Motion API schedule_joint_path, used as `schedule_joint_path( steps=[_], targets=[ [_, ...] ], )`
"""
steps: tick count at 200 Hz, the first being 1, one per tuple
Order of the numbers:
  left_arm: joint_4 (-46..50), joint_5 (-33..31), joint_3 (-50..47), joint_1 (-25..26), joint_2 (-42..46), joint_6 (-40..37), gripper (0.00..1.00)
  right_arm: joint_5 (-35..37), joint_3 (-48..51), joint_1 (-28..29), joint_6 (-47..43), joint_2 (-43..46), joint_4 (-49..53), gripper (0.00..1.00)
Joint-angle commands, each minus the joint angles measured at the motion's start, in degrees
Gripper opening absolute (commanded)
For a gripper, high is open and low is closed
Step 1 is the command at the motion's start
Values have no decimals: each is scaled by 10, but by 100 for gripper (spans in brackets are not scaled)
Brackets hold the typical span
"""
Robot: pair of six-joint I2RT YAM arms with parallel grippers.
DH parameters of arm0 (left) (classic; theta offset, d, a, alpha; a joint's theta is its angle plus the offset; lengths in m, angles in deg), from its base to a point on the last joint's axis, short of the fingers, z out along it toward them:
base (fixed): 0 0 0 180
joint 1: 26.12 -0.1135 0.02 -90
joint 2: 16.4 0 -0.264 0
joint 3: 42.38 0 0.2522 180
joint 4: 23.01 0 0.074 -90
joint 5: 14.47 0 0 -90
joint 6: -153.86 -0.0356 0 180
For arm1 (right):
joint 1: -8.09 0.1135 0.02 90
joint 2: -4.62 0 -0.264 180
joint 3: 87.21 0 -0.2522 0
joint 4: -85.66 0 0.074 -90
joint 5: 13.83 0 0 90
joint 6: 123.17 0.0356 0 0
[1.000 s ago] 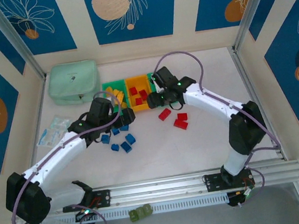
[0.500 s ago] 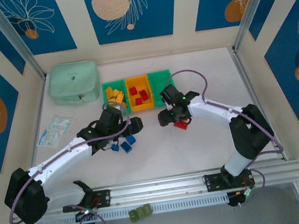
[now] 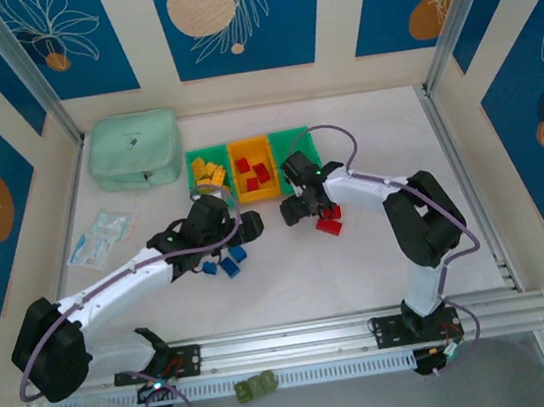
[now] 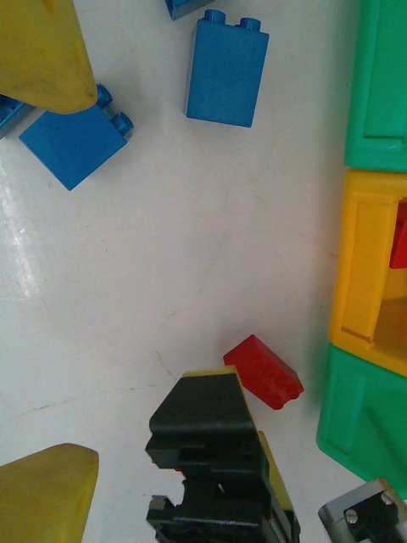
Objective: Sort the legos into containers by color
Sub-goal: Pick up the lego from the center of the table.
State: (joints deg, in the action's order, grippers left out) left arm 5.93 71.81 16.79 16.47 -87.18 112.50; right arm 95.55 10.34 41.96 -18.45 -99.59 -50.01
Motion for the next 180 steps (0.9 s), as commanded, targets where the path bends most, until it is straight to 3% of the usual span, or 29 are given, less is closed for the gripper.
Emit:
schedule_joint_path(
  steps=[1, 74, 180],
  targets=[
    [4, -22, -6, 6, 13, 4, 99, 4, -29, -5, -13, -29, -4, 86],
    [16, -32, -7, 5, 19, 5, 99, 20, -69, -10, -21, -81, -2, 86],
    [43, -53, -10, 4, 39, 2, 99, 14, -47, 8, -17, -66, 4, 61]
  ],
)
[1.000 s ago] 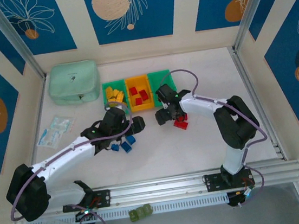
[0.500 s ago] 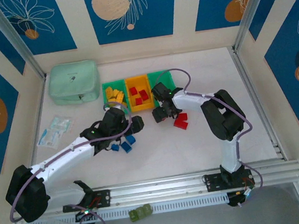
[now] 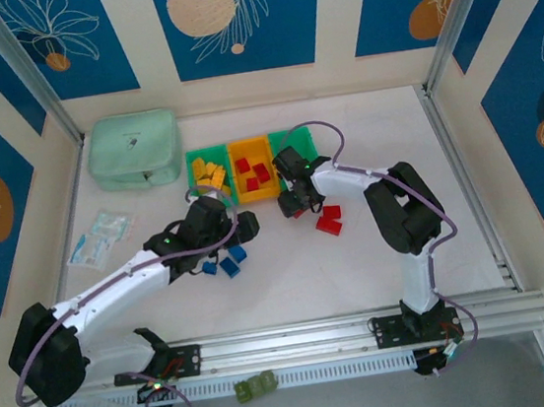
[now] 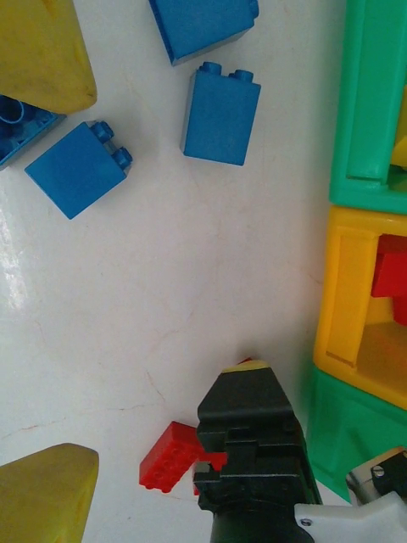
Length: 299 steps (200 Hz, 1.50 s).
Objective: Sort the legos into containers by color
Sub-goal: Pick up the lego from the center of the table, then place the lego in the container.
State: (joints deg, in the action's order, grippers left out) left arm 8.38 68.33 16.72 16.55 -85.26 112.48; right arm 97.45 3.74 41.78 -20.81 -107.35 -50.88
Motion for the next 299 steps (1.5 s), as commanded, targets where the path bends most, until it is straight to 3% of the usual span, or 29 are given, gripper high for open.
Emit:
schedule_joint_path(
  steps=[1, 76, 116, 151, 223, 257, 299],
  targets=[
    [18, -18, -9, 3, 21, 2, 99, -5, 20, 10, 8, 12, 13, 61],
    [47, -27, -5, -12, 44, -13, 99, 7, 22, 56, 32, 84, 50, 60],
    [62, -8, 4, -49, 56, -30, 99, -1, -34, 71, 42, 90, 65, 61],
    [67, 18, 13, -86, 57, -49, 99, -7, -131, 66, 45, 45, 72, 61],
    [76, 64, 56, -144, 23, -90, 99, 13, -385, 39, 50, -143, 113, 62],
    [80, 79, 76, -153, 3, -100, 99, 4, -509, 31, 47, -215, 166, 74],
    [93, 84, 93, -153, -6, -118, 99, -8, -466, 39, 39, -164, 140, 80]
  ],
)
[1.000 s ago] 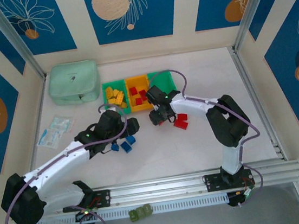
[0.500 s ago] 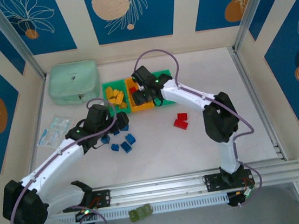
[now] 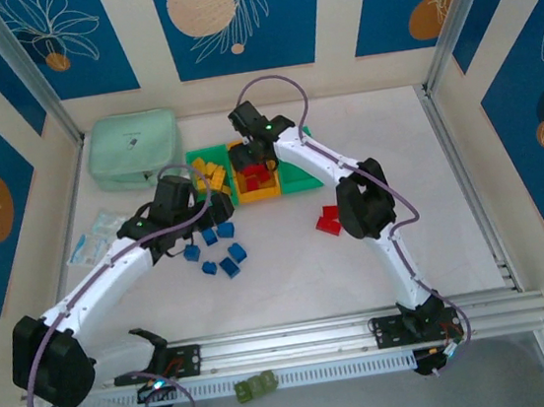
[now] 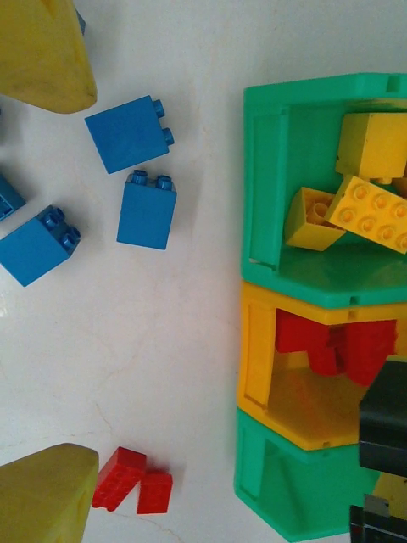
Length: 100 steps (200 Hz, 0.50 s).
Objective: Sort the legos into containers by color
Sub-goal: Place the lego in the container, then pick up the lego from the center of the table.
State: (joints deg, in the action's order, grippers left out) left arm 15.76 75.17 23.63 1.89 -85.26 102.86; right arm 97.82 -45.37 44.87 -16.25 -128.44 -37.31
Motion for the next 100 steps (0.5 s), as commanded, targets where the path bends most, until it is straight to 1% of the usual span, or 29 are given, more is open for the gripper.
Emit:
schedule_joint_path(
  steps=[1, 26, 49, 64, 100],
  targets=[
    [19, 16, 24, -6, -7, -22, 99, -12, 29, 8, -7, 49, 2, 80],
    [15, 29, 24, -6, -7, -20, 99, -20, 89, 7, 4, 101, -11, 81],
    [4, 38, 13, -5, -2, -11, 99, -45, 175, 2, 12, 167, -40, 82],
    [-7, 49, 2, -3, 2, -2, 99, -49, 227, -1, 18, 207, -49, 82],
    [-27, 56, -14, 19, 4, 15, 99, -56, 351, -21, 47, 311, -49, 83]
  ],
)
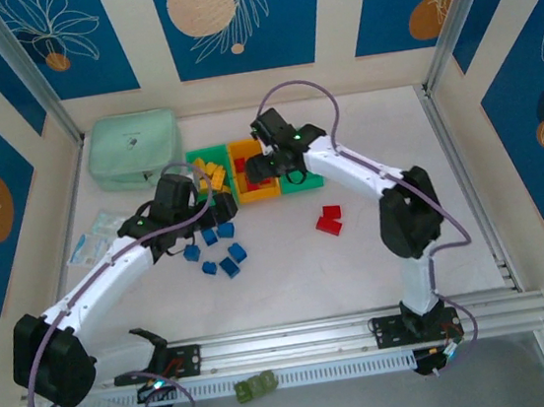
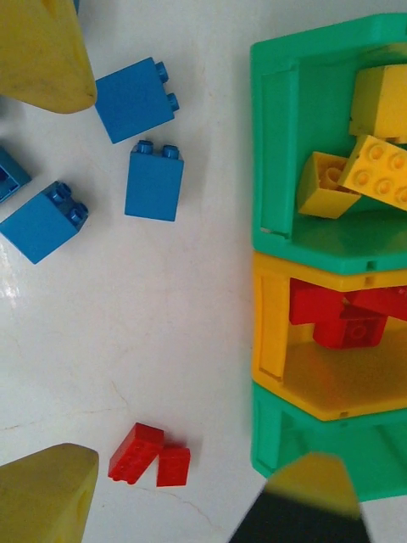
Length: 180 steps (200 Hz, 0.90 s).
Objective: Sort the legos into containers by color
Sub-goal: Pick up the lego from the center of the table.
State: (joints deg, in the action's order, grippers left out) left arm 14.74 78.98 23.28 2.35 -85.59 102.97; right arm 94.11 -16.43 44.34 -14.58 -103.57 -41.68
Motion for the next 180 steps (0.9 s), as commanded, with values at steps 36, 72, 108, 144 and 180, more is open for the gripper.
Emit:
schedule_joint_path(
  steps=[36, 72, 108, 144, 180],
  targets=[
    [-34, 1, -24, 51, 4, 31, 99, 2, 183, -40, 93, 154, 17, 85],
    [-59, -25, -38, 95, -6, 64, 99, 24, 279, -53, 157, 211, 40, 88],
    [-84, -49, -51, 137, -19, 93, 99, 24, 358, -54, 233, 234, 37, 91],
    [-95, -56, -52, 153, -31, 99, 99, 8, 403, -52, 277, 220, -7, 95],
    [-99, -53, -40, 160, -45, 91, 99, 23, 394, -48, 304, 176, -25, 97]
  ],
)
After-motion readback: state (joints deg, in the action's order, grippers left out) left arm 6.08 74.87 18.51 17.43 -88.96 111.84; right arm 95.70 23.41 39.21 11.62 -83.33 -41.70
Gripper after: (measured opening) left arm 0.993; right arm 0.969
